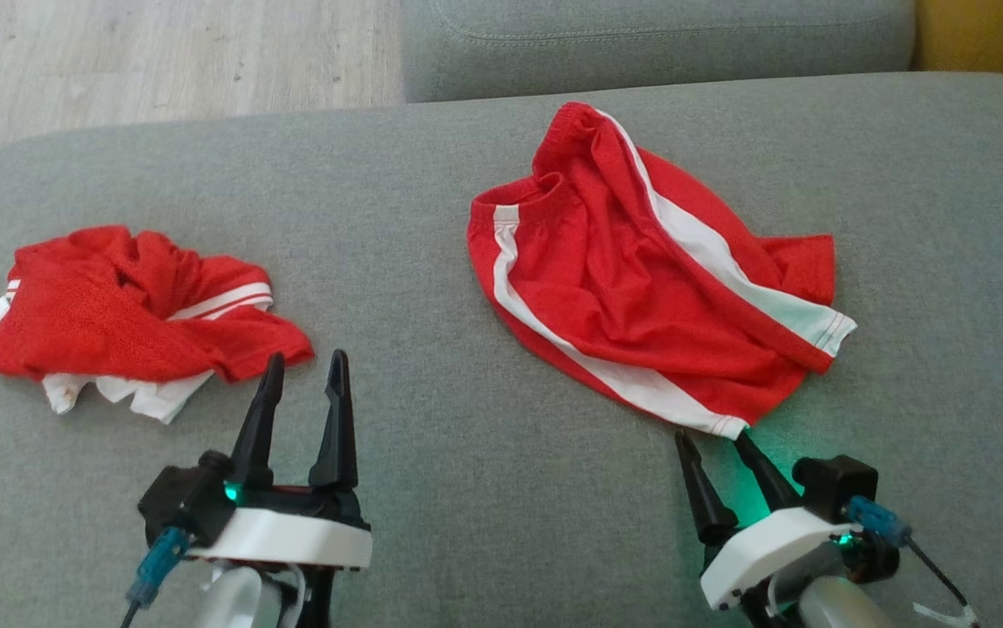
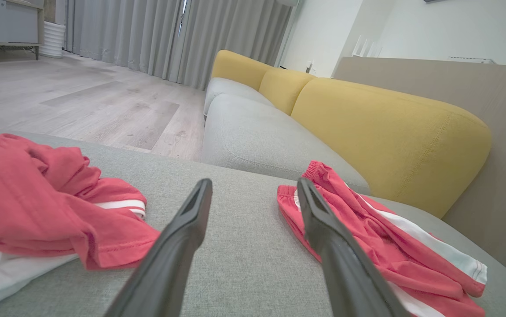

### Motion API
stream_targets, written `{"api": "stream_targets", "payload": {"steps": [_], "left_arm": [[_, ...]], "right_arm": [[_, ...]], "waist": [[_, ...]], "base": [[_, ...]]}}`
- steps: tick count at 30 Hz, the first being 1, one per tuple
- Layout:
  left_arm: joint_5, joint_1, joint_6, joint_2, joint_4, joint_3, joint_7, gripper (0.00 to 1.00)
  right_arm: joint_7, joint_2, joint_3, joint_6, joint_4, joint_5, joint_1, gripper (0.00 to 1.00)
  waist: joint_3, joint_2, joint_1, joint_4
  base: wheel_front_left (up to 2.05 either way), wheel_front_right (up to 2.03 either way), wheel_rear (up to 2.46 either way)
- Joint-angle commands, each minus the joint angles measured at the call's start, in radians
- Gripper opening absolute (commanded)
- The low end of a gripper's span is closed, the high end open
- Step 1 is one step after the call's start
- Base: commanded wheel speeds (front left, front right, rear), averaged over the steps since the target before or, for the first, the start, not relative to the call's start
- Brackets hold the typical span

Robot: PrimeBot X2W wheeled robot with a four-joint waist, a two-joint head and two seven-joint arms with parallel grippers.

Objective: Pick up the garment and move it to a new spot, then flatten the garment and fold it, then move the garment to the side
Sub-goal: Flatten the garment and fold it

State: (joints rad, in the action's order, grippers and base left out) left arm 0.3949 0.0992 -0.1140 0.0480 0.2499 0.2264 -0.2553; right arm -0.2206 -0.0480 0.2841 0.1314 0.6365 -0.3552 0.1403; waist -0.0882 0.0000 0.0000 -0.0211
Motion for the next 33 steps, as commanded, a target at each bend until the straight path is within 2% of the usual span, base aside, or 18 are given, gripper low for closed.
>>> {"api": "stream_targets", "payload": {"steps": [1, 4, 5, 6, 7, 16, 28, 33], "left_arm": [[-0.008, 0.044, 0.003, 0.002, -0.034, -0.027, -0.006, 1.00], [-0.010, 0.046, 0.003, 0.002, -0.033, -0.028, -0.006, 1.00], [-0.011, 0.047, 0.003, 0.002, -0.033, -0.027, -0.006, 1.00], [-0.011, 0.047, 0.003, 0.002, -0.033, -0.027, -0.006, 1.00], [-0.011, 0.048, 0.003, 0.002, -0.032, -0.027, -0.006, 1.00], [-0.018, 0.043, 0.003, 0.002, -0.032, -0.039, -0.006, 1.00], [-0.033, 0.058, -0.003, 0.002, -0.037, -0.040, -0.006, 1.00], [-0.048, 0.085, -0.008, 0.002, -0.026, -0.017, -0.006, 1.00]], "right_arm": [[-0.019, -0.002, 0.017, -0.001, -0.019, -0.002, 0.050, 1.00], [-0.024, -0.002, 0.016, -0.001, -0.010, -0.004, 0.061, 1.00], [-0.025, -0.002, 0.018, -0.001, -0.006, -0.006, 0.065, 0.86], [-0.026, -0.002, 0.021, -0.001, -0.003, -0.008, 0.068, 0.27], [-0.028, -0.002, 0.024, -0.001, 0.000, -0.011, 0.071, 0.00], [-0.039, -0.002, -0.016, -0.001, 0.009, 0.027, 0.068, 0.00], [-0.041, -0.002, -0.288, -0.001, -0.031, 0.228, -0.010, 0.00], [-0.041, -0.002, -0.325, -0.001, -0.057, 0.248, -0.021, 0.00]], "waist": [[-0.001, 0.0000, 0.0000, 0.001], [-0.002, 0.0000, 0.0000, 0.002], [-0.003, 0.0000, 0.0000, 0.002], [-0.003, 0.0000, 0.0000, 0.002], [-0.002, 0.0000, 0.0000, 0.002], [0.007, 0.0000, 0.0000, 0.015], [0.017, 0.0000, 0.0000, 0.078], [0.012, 0.0000, 0.0000, 0.101]], "base": [[0.00, 0.00, 0.00], [0.00, 0.00, 0.00], [0.00, 0.00, 0.00], [0.00, 0.00, 0.00], [0.00, 0.00, 0.00], [0.00, 0.00, 0.00], [0.00, 0.00, 0.00], [0.00, 0.00, 0.00]]}}
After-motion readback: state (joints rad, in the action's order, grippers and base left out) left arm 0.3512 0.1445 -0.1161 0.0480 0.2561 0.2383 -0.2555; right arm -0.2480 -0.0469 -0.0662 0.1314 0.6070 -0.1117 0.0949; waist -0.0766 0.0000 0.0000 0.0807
